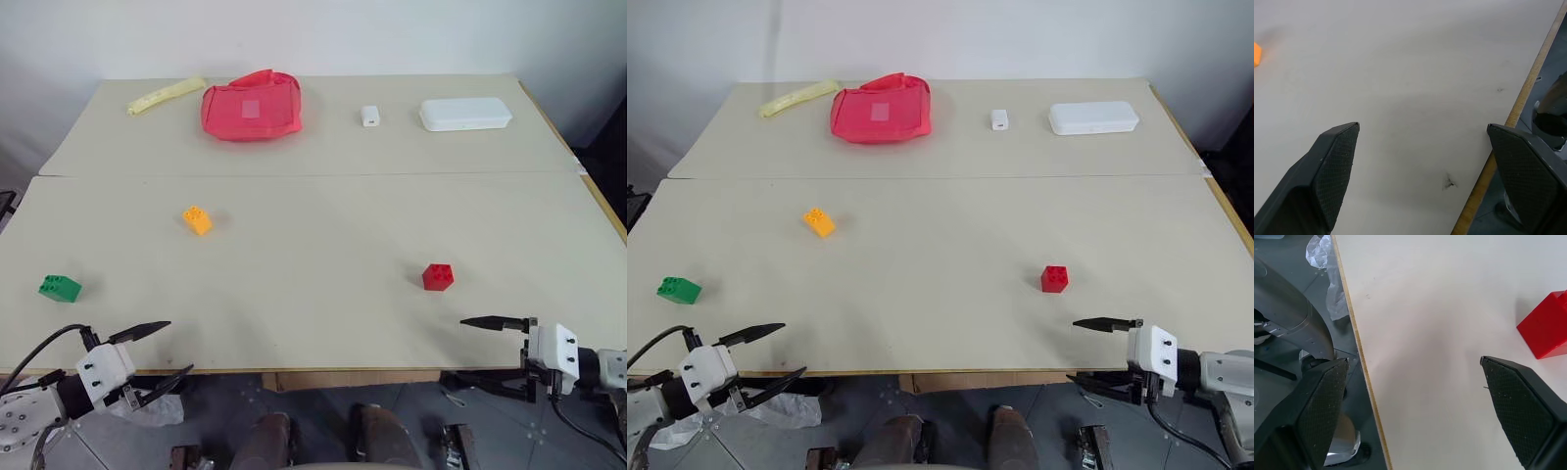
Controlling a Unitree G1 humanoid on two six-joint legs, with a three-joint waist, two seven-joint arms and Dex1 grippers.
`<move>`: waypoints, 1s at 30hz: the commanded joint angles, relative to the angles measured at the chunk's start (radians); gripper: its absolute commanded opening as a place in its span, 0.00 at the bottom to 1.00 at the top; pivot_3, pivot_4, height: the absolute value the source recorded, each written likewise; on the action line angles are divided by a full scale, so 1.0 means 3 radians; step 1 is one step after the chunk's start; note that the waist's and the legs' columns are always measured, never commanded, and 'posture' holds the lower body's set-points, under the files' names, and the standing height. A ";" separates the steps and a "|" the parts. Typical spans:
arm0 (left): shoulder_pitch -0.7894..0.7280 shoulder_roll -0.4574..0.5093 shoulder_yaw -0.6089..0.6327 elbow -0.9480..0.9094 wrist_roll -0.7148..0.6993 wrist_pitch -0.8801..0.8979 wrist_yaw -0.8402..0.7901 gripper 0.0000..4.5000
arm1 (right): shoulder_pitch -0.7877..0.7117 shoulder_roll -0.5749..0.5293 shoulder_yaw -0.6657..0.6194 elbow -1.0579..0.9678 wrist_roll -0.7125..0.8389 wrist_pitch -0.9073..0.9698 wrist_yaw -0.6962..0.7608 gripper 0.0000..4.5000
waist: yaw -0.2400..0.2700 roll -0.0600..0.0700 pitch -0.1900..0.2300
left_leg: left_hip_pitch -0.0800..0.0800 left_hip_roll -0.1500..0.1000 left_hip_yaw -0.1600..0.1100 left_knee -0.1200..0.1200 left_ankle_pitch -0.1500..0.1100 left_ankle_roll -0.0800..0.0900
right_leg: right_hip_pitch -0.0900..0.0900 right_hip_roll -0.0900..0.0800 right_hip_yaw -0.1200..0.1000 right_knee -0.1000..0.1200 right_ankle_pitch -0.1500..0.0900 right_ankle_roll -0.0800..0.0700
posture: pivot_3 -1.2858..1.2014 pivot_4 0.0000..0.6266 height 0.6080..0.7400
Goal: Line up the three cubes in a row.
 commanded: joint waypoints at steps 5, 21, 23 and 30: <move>-0.0087 -0.0043 -0.0005 -0.0263 -0.0294 0.0411 -0.0009 0.99 | 0.0001 0.0002 -0.0011 -0.0083 0.0088 0.0114 -0.0014 1.00 | 0.0026 -0.0002 0.0001 | 0.0000 0.0000 0.0000 0.0001 0.0002 -0.0001 | 0.0000 0.0000 0.0000 0.0002 0.0000 0.0000 | 0.52 0.24 1.00; -0.1598 -0.0294 -0.0992 -0.0470 -0.0306 0.1282 -0.0224 0.99 | 0.0824 -0.0194 -0.1565 -0.0187 0.0256 0.0494 -0.0327 1.00 | 0.0049 -0.0011 0.0004 | -0.0005 -0.0007 -0.0004 0.0005 0.0002 -0.0001 | 0.0001 0.0002 -0.0004 0.0003 0.0002 0.0004 | 0.52 0.24 1.00; -0.1774 -0.0322 -0.1113 -0.0413 -0.0264 0.1255 -0.0336 0.99 | 0.0760 -0.0399 -0.1613 0.0332 0.0156 0.0446 -0.0194 1.00 | 0.0047 -0.0011 0.0004 | -0.0004 -0.0009 0.0000 0.0005 0.0002 0.0002 | 0.0001 0.0003 -0.0001 0.0003 0.0003 0.0006 | 0.52 0.24 1.00; -0.1945 -0.0356 -0.0979 -0.0334 -0.0425 0.1327 -0.0388 0.99 | -0.0644 -0.0698 -0.0879 0.1003 -0.0025 0.0462 -0.0159 1.00 | -0.0096 -0.0012 0.0005 | 0.0001 0.0007 0.0022 0.0002 0.0010 -0.0004 | -0.0005 0.0015 0.0000 0.0004 0.0004 0.0007 | 0.52 0.24 1.00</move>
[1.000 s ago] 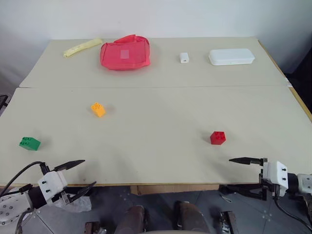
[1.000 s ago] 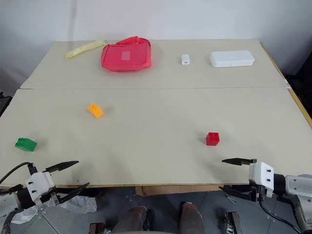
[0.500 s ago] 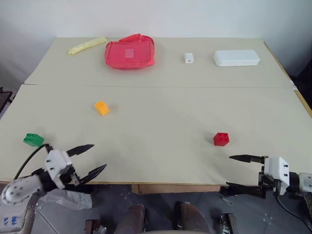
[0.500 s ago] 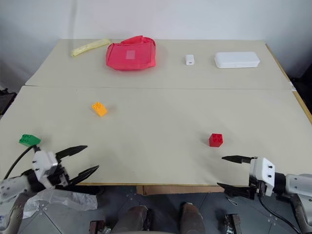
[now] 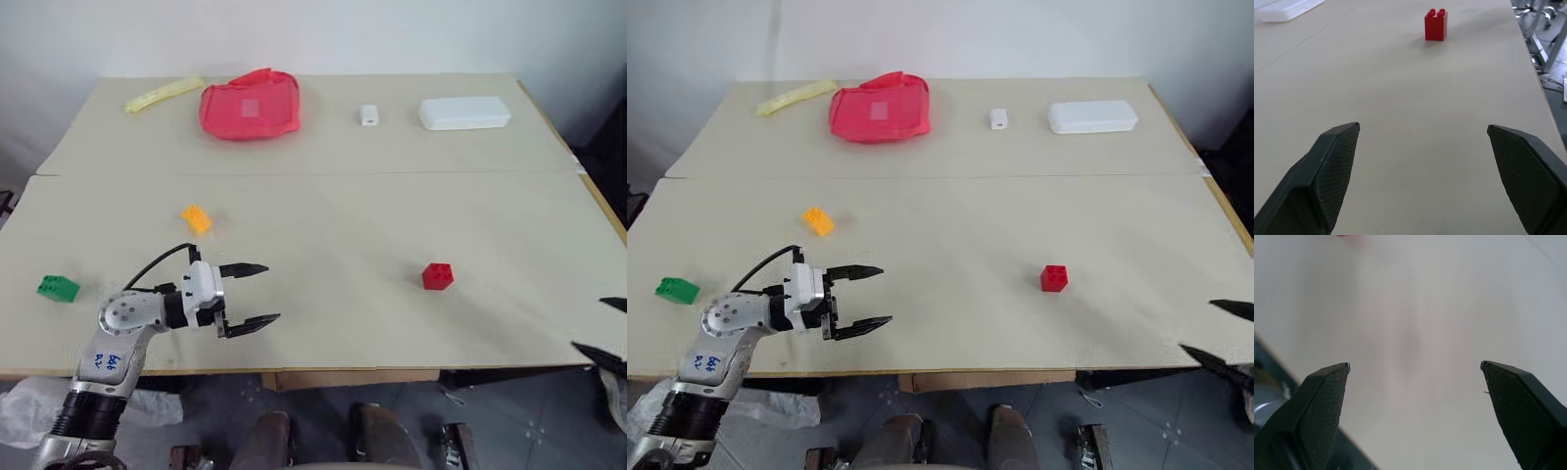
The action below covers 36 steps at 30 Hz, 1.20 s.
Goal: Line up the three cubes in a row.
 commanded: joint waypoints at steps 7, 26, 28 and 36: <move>0.0139 -0.0052 0.0175 -0.0290 0.0001 0.0018 0.0201 0.99 | -0.1629 -0.0053 0.1433 -0.0543 -0.0207 0.1001 0.0244 1.00 | 0.0022 0.0003 0.0003 | -0.0011 0.0002 -0.0017 0.0017 0.0004 -0.0006 | -0.0006 -0.0001 0.0002 0.0013 -0.0001 -0.0002 | 0.52 0.24 1.00; 0.0596 -0.0154 0.0125 -0.0615 0.0175 -0.0018 0.0467 0.99 | -0.2316 0.0357 0.2269 0.0034 -0.0787 0.0760 0.0370 1.00 | 0.0105 0.0006 0.0005 | -0.0034 -0.0011 -0.0036 0.0047 -0.0009 0.0004 | -0.0009 -0.0013 -0.0013 0.0011 -0.0001 -0.0003 | 0.52 0.24 1.00; 0.0604 -0.0157 0.0139 -0.0607 0.0179 -0.0019 0.0485 0.99 | -0.2362 0.0385 0.2258 0.0091 -0.0763 0.0718 0.0402 1.00 | 0.0104 0.0006 0.0005 | -0.0034 -0.0012 -0.0036 0.0047 -0.0009 0.0004 | -0.0009 -0.0013 -0.0013 0.0011 -0.0001 -0.0003 | 0.52 0.24 1.00; 0.0717 -0.0144 0.0198 -0.0588 0.0186 -0.0056 0.0556 1.00 | -0.2443 0.0431 0.2291 0.0226 -0.0752 0.0689 0.0579 0.56 | 0.0108 0.0006 0.0005 | -0.0035 -0.0011 -0.0036 0.0047 -0.0009 0.0004 | -0.0009 -0.0012 -0.0013 0.0010 -0.0001 -0.0003 | 0.52 0.24 1.00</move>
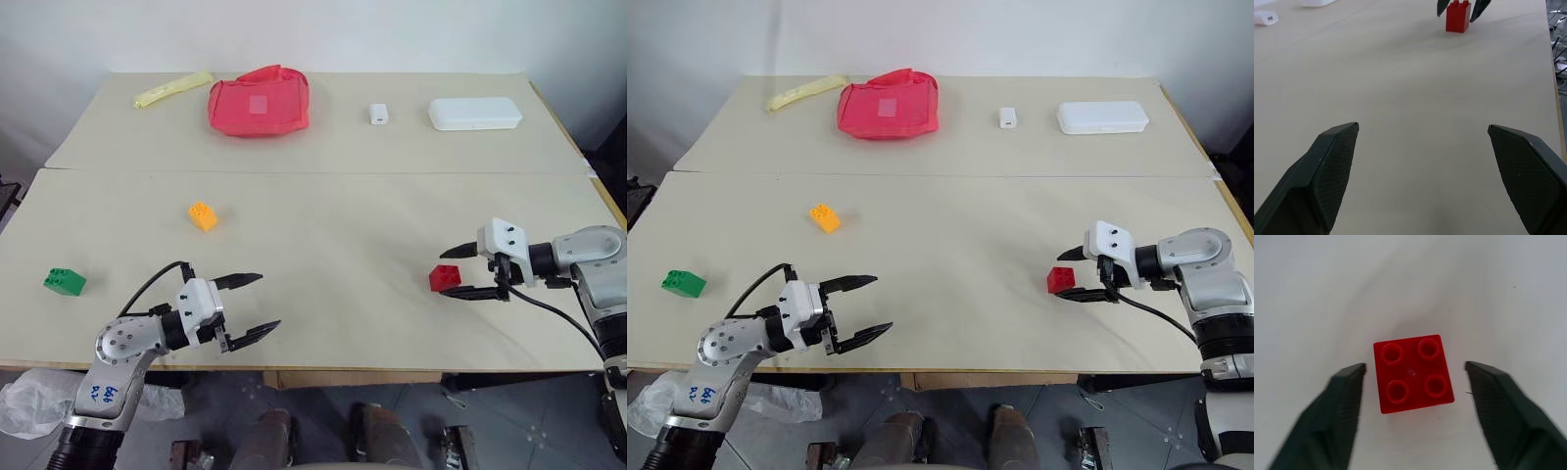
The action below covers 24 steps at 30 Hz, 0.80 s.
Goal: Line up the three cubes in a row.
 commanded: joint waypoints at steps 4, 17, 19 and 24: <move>0.0070 0.0007 0.0124 -0.0097 0.0007 -0.0071 0.0093 1.00 | -0.0115 0.0049 -0.0043 0.0034 0.0048 -0.0067 0.0142 0.33 | -0.0005 0.0000 0.0000 | 0.0000 0.0000 0.0000 0.0001 0.0000 0.0000 | 0.0000 0.0000 0.0000 0.0001 0.0000 0.0000 | 0.52 0.24 1.00; 0.0293 0.0169 0.0481 0.0061 -0.0081 -0.0105 0.0031 1.00 | -0.0734 0.0835 0.0671 -0.0908 -0.0106 0.1040 0.0034 0.33 | -0.0081 0.0005 0.0003 | 0.0000 0.0004 -0.0001 -0.0001 0.0000 -0.0003 | -0.0005 0.0001 0.0000 0.0005 -0.0001 -0.0002 | 0.52 0.24 1.00; 0.0323 0.0141 0.0464 -0.0001 -0.0063 -0.0093 0.0054 1.00 | -0.0885 0.1061 0.0827 -0.0781 -0.0273 0.1085 -0.0161 0.33 | -0.0078 0.0005 0.0003 | -0.0002 0.0002 -0.0002 -0.0002 0.0000 -0.0003 | -0.0007 0.0001 -0.0001 0.0007 -0.0001 -0.0002 | 0.52 0.24 1.00; 0.0529 0.0091 0.0470 -0.0158 -0.0050 -0.0083 0.0106 1.00 | -0.0950 0.1263 0.0949 -0.0868 -0.0376 0.1269 -0.0296 0.33 | -0.0072 0.0005 0.0003 | -0.0038 -0.0008 -0.0005 0.0006 0.0001 -0.0001 | -0.0048 -0.0005 0.0000 0.0038 -0.0001 -0.0002 | 0.52 0.24 1.00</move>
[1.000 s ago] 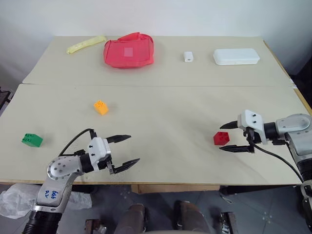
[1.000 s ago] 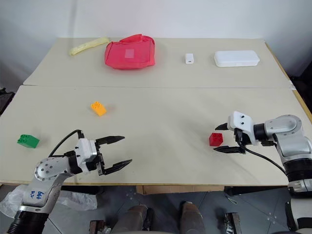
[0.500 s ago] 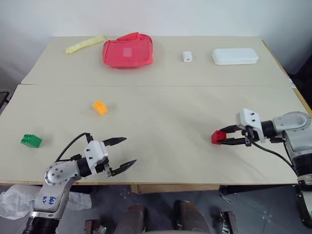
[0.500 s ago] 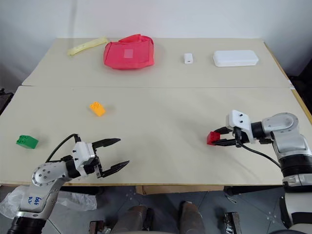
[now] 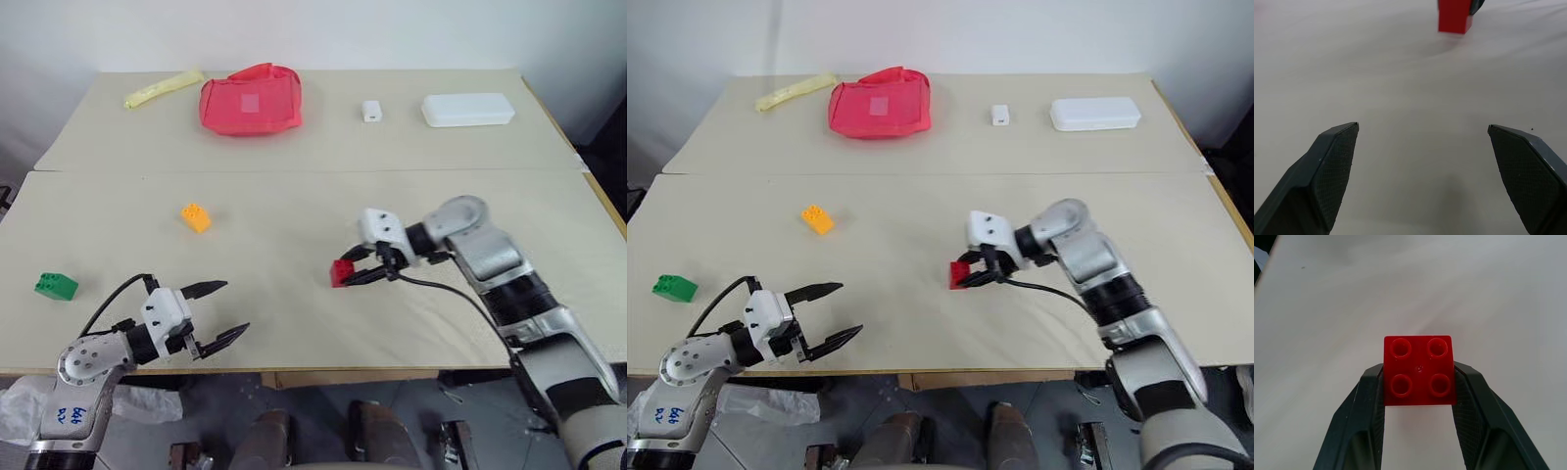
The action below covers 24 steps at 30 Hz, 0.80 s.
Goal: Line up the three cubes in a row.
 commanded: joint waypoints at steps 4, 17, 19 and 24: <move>0.0220 -0.0027 0.0073 -0.0195 -0.0030 -0.0030 0.0058 1.00 | -0.0028 -0.0035 0.0054 -0.0217 -0.0094 0.0173 -0.0041 0.33 | -0.0010 0.0000 0.0000 | -0.0001 -0.0003 0.0000 -0.0002 -0.0001 0.0001 | -0.0002 0.0000 0.0000 0.0000 0.0000 0.0000 | 0.52 0.24 1.00; 0.0674 -0.0137 0.0653 -0.0217 -0.0114 -0.0031 0.0402 1.00 | 0.0231 -0.0297 -0.0347 -0.0742 0.0112 0.0013 -0.0194 0.99 | -0.0009 -0.0002 0.0001 | -0.0001 -0.0002 0.0000 -0.0004 -0.0001 0.0001 | -0.0002 0.0000 0.0000 -0.0003 0.0000 0.0000 | 0.52 0.24 1.00; 0.0818 -0.0274 0.0855 -0.0234 -0.0161 -0.0052 0.0553 1.00 | 0.0416 -0.0263 -0.0634 -0.0872 0.0519 -0.0192 -0.0038 0.99 | -0.0005 -0.0002 0.0001 | -0.0001 -0.0002 0.0001 -0.0004 -0.0001 0.0002 | -0.0001 0.0000 0.0000 -0.0009 0.0000 0.0000 | 0.52 0.24 1.00; 0.1116 -0.0729 0.1408 -0.0220 -0.0297 -0.0108 0.1040 1.00 | 0.0904 0.0034 -0.1339 -0.1096 0.1442 -0.0423 0.0009 0.99 | -0.0001 -0.0015 0.0007 | 0.0002 0.0004 0.0001 -0.0006 -0.0002 0.0001 | 0.0007 0.0003 -0.0001 -0.0020 0.0000 0.0000 | 0.52 0.24 1.00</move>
